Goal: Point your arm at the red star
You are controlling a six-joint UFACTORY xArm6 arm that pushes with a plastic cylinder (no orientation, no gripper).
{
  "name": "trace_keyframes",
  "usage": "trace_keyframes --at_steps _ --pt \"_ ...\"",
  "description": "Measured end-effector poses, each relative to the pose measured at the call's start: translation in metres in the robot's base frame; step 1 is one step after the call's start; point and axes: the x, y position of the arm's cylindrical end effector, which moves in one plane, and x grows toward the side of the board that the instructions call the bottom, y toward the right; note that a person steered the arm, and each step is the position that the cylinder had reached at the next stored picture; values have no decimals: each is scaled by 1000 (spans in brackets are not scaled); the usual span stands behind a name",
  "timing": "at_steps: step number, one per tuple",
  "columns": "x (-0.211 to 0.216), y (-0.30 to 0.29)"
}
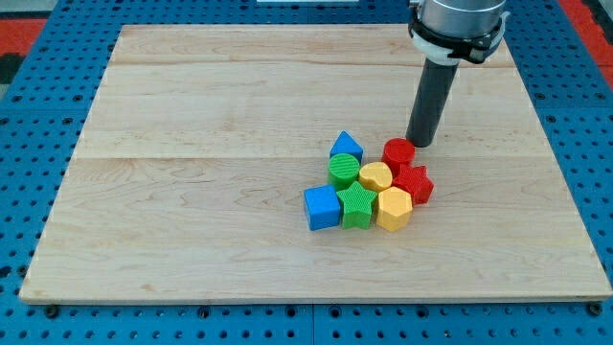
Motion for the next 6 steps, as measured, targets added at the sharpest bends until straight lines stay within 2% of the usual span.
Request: trace_keyframes --at_steps 1,2,3,4,5,6 --pt "0 0" --pt "2 32" --pt "39 97" --pt "114 95" --pt "102 40" --pt "73 20"
